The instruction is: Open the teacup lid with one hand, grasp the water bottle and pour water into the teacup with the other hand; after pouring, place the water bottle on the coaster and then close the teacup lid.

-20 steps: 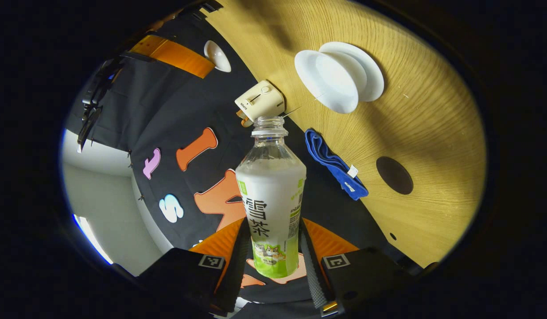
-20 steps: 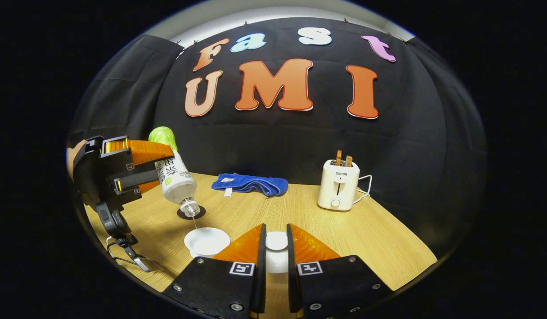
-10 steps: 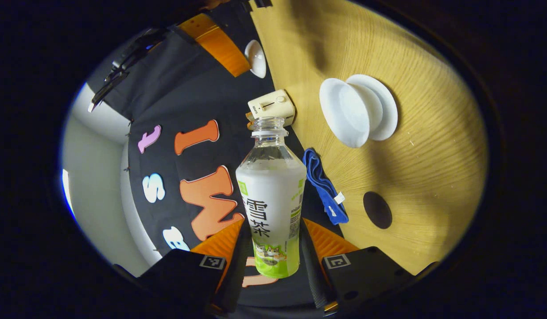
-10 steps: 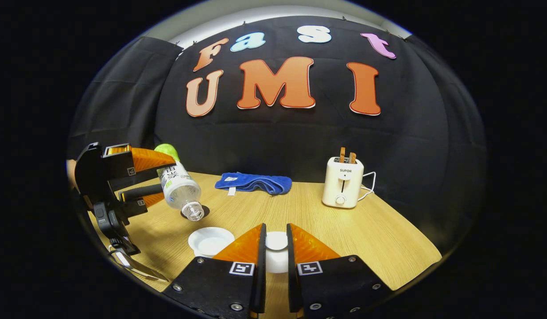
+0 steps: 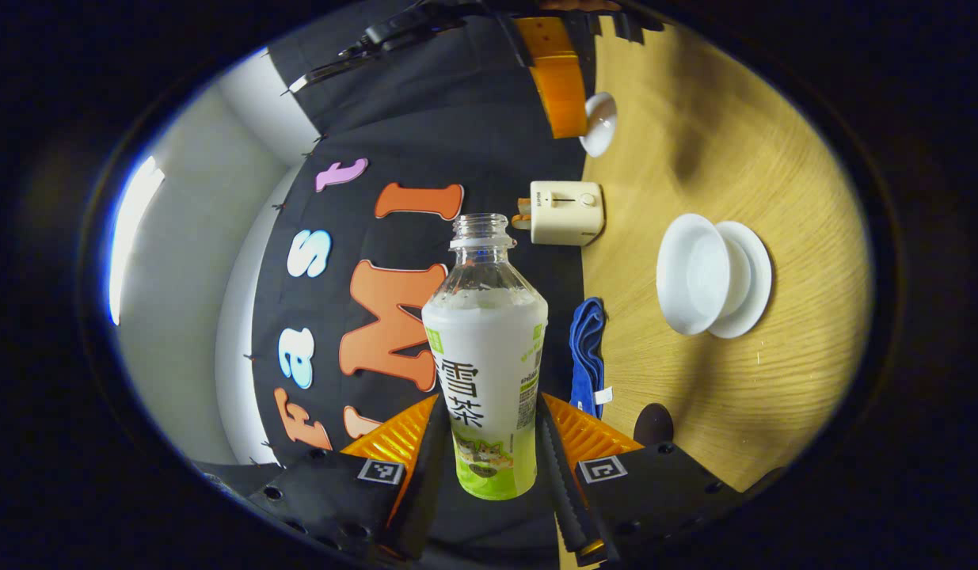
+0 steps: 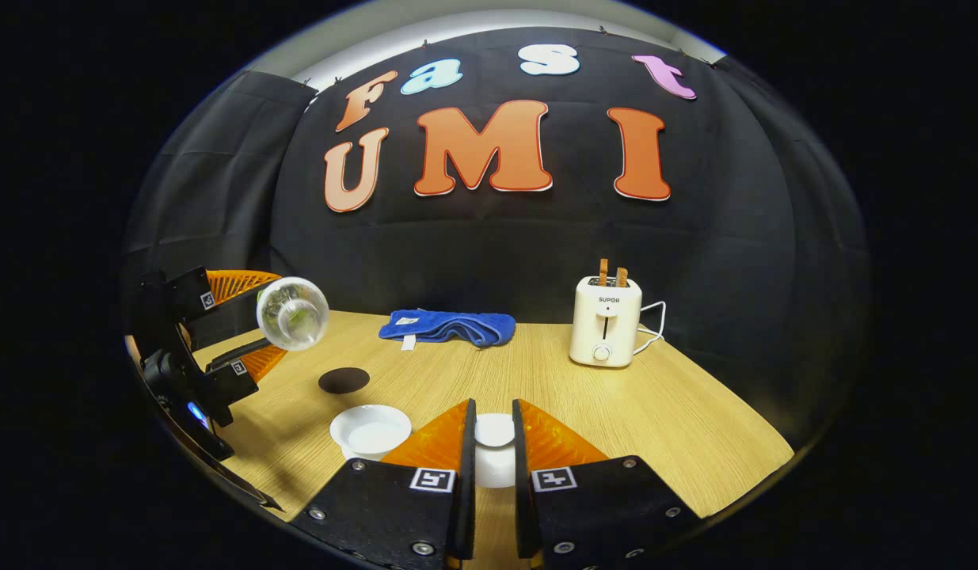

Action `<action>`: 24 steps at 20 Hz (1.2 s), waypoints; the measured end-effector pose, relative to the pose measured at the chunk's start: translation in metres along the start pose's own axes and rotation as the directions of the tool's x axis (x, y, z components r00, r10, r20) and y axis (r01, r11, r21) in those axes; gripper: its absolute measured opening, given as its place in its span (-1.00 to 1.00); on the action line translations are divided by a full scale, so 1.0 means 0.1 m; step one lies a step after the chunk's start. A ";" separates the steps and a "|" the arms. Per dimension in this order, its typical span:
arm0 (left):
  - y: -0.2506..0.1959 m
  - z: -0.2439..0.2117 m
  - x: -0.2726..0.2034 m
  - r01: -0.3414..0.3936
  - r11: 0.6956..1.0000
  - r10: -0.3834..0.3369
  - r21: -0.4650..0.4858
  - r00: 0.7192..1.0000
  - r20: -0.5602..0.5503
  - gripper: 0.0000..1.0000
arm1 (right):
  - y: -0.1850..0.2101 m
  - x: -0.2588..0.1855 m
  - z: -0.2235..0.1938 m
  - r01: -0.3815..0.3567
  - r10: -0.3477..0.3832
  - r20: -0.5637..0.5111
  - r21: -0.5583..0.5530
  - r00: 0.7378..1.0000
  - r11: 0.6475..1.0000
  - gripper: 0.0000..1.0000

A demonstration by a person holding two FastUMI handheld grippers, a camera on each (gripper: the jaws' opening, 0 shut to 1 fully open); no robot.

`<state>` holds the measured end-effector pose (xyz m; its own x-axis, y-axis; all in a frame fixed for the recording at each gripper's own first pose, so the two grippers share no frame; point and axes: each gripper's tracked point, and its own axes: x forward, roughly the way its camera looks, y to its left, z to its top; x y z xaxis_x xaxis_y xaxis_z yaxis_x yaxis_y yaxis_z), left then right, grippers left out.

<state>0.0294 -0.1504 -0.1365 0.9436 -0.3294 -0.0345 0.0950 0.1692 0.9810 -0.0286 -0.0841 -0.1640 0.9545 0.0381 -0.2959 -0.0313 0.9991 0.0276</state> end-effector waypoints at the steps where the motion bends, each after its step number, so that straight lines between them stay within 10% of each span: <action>1: 0.03 0.01 -0.01 -0.012 0.998 0.012 -0.069 1.000 0.001 0.30 | 0.00 0.00 0.00 -0.001 0.001 0.002 0.003 1.000 1.000 -0.58; 7: 0.24 -0.25 0.05 -0.064 0.936 0.041 -0.347 0.997 -0.071 0.25 | 0.03 0.00 0.01 -0.005 0.005 0.007 0.006 1.000 1.000 -0.58; 12: 0.37 -0.54 0.12 -0.115 0.807 0.025 -0.579 0.987 -0.161 0.30 | 0.07 0.02 0.02 -0.013 0.013 0.006 0.001 1.000 1.000 -0.58; 21: 0.31 -1.04 0.25 -0.204 0.335 -0.092 -0.920 0.964 -0.248 0.25 | 0.07 0.02 0.02 -0.014 0.014 0.004 0.008 1.000 1.000 -0.58; 24: 0.26 -1.11 0.37 -0.210 0.235 -0.114 -0.949 0.964 -0.242 0.31 | 0.08 0.01 0.01 -0.016 0.016 0.000 -0.001 1.000 1.000 -0.58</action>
<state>0.1024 -0.0553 -0.1337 0.9751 -0.1120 -0.1913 0.1249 0.9906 0.0567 -0.0271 -0.0757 -0.1633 0.9539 0.0536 -0.2952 -0.0464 0.9984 0.0314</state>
